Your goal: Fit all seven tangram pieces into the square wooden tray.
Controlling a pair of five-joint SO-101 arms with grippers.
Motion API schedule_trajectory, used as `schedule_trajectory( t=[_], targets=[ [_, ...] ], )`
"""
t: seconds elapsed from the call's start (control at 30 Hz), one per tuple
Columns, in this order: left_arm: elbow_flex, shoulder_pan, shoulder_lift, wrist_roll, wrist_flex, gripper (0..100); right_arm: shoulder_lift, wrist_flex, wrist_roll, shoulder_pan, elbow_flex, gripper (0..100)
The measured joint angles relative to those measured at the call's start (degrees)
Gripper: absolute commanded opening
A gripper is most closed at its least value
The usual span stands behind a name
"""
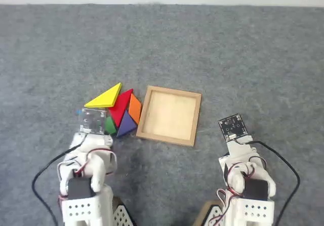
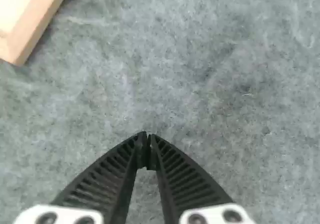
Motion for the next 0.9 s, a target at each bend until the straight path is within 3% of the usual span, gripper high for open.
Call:
schedule_trajectory(
  t=[0.07, 0.2, 0.4, 0.5, 0.6, 0.9],
  targets=[
    [0.0, -2.6, 0.0, -6.2, -3.0, 2, 0.0, 0.0, 0.0, 0.0, 0.0, 0.8],
    [-1.0, -7.3, 0.0, -8.1, -4.6, 2, 0.0, 0.0, 0.0, 0.0, 0.0, 0.8],
    [-12.2, -7.7, 0.0, -9.0, 0.0, 2, 0.0, 0.0, 0.0, 0.0, 0.0, 0.8],
    [-17.7, -7.6, 3.0, -12.7, 3.0, 8, 0.0, 0.0, 0.0, 0.0, 0.0, 0.8],
    [-21.4, -7.7, 12.4, -15.9, 3.3, 13, 0.0, 0.0, 0.0, 0.0, 0.0, 0.8],
    [-44.6, -3.3, 60.2, -22.1, 2.5, 12, 0.0, 0.0, 0.0, 0.0, 0.0, 0.8]
  ],
)
